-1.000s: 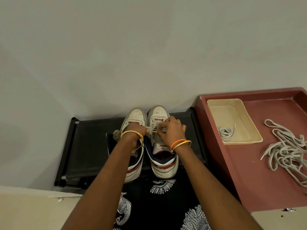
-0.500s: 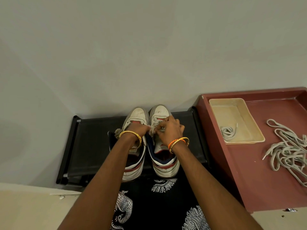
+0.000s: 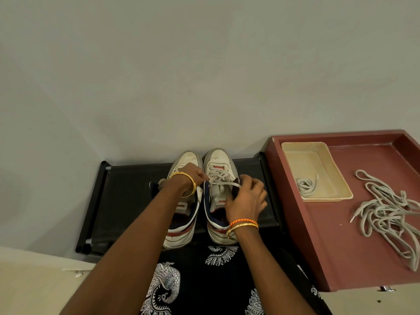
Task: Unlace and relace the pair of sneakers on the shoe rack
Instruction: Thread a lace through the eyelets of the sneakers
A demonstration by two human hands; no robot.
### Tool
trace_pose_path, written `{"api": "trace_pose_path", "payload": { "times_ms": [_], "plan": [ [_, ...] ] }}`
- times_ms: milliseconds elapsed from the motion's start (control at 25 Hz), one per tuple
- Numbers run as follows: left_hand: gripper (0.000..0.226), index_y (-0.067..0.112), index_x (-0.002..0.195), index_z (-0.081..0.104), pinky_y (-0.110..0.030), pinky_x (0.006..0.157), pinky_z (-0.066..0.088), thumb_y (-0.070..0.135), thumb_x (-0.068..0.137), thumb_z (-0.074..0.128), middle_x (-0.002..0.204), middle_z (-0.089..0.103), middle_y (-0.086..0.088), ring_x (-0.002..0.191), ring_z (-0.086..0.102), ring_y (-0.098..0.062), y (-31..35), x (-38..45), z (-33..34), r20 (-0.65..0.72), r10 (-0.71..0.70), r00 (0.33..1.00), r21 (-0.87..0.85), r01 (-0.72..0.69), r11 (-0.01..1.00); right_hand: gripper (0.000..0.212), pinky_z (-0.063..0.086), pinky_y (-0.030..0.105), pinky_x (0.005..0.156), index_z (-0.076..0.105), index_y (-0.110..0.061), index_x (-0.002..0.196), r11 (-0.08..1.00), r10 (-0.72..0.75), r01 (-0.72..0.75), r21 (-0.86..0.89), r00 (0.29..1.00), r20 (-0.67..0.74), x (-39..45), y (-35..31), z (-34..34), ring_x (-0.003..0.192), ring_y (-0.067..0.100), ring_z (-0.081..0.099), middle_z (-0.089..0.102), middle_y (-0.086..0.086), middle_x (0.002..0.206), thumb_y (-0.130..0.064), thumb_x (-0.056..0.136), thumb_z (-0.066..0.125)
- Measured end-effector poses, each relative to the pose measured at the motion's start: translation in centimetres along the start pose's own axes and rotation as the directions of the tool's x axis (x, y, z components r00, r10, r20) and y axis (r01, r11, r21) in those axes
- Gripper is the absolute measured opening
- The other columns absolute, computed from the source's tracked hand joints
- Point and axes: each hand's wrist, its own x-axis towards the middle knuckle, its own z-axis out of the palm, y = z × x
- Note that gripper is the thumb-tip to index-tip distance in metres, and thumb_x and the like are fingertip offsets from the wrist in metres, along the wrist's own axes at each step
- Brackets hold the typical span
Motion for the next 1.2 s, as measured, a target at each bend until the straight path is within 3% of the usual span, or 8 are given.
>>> {"api": "trace_pose_path", "payload": {
  "times_ms": [160,280,440,560,680,840,1040,1200],
  "plan": [
    [0.022,0.000,0.107,0.069,-0.034,0.095,0.046,0.004,0.089,0.058,0.114,0.066,-0.015,0.108,0.059,-0.028,-0.3,-0.1,0.0,-0.003,0.055,0.998,-0.016,-0.056,0.998,0.053,0.039,0.040,0.091,0.044,-0.010,0.124,0.994,0.073,-0.066,0.092,0.995,-0.075,-0.1,-0.3,0.1,0.113,0.031,0.041,0.041,0.016,0.125,-0.008,0.077,0.067],
    [0.021,-0.002,0.106,0.068,-0.034,0.095,0.047,0.003,0.088,0.059,0.113,0.066,-0.016,0.108,0.060,-0.029,-0.4,-0.1,-0.2,0.017,0.065,0.998,-0.030,-0.064,0.998,0.043,0.041,0.040,0.087,0.049,-0.010,0.114,0.995,-0.014,0.020,0.095,0.998,-0.065,-0.1,-0.6,0.5,0.107,0.032,0.045,0.045,0.015,0.118,-0.008,0.075,0.066],
    [0.023,0.000,0.108,0.068,-0.031,0.094,0.045,0.003,0.089,0.056,0.116,0.065,-0.015,0.109,0.058,-0.029,-0.6,-0.3,-0.2,0.012,0.058,0.998,-0.058,-0.057,0.997,0.034,0.026,0.042,0.095,0.060,-0.020,0.116,0.959,-0.240,0.244,-0.146,0.970,0.044,1.7,-0.2,0.1,0.118,0.028,0.035,0.048,0.005,0.125,-0.032,0.084,0.060],
    [0.023,0.003,0.109,0.069,-0.025,0.086,0.044,0.005,0.089,0.058,0.114,0.066,-0.013,0.104,0.059,-0.027,-0.6,-0.3,0.1,0.010,0.043,0.999,-0.077,-0.042,0.996,0.025,0.022,0.042,0.097,0.068,-0.022,0.110,0.864,-0.328,0.391,-0.318,0.915,0.233,4.1,-1.1,0.0,0.117,0.026,0.034,0.057,0.002,0.120,-0.030,0.091,0.054],
    [0.023,0.004,0.107,0.070,-0.022,0.082,0.043,0.007,0.084,0.066,0.110,0.068,-0.014,0.089,0.056,-0.018,-0.8,-0.3,0.2,0.015,0.036,0.999,-0.128,-0.033,0.991,0.022,0.021,0.046,0.102,0.068,-0.018,0.108,0.815,-0.319,0.429,-0.389,0.893,0.317,5.1,-1.9,0.8,0.120,0.029,0.032,0.048,0.007,0.128,-0.020,0.089,0.057],
    [0.023,0.003,0.105,0.071,-0.026,0.086,0.046,0.004,0.083,0.067,0.107,0.069,-0.015,0.090,0.058,-0.020,-1.2,-0.3,0.4,-0.018,0.029,0.999,-0.160,-0.031,0.987,0.030,0.022,0.044,0.105,0.062,-0.011,0.117,0.863,-0.281,0.382,-0.330,0.906,0.316,5.2,-2.3,1.8,0.124,0.029,0.029,0.038,0.009,0.134,-0.021,0.089,0.056],
    [0.022,0.003,0.105,0.071,-0.030,0.090,0.047,0.007,0.084,0.067,0.109,0.069,-0.015,0.098,0.061,-0.024,-1.3,-0.5,0.6,-0.025,0.006,1.000,-0.202,-0.011,0.979,0.022,0.024,0.041,0.100,0.060,-0.012,0.109,0.926,-0.268,0.337,-0.167,0.903,0.337,4.9,-1.8,1.3,0.122,0.029,0.035,0.055,0.009,0.120,-0.019,0.090,0.052],
    [0.038,0.005,0.117,0.062,-0.034,0.088,0.042,0.029,0.088,0.059,0.113,0.061,-0.014,0.102,0.055,-0.030,-0.9,-0.9,0.3,0.040,-0.062,0.997,-0.205,0.069,0.976,0.022,0.025,0.034,0.092,0.058,-0.025,0.110,0.938,-0.267,0.330,-0.107,0.884,0.382,4.8,-1.1,2.0,0.116,0.032,0.040,0.057,0.012,0.113,-0.019,0.090,0.053]
  ]
}}
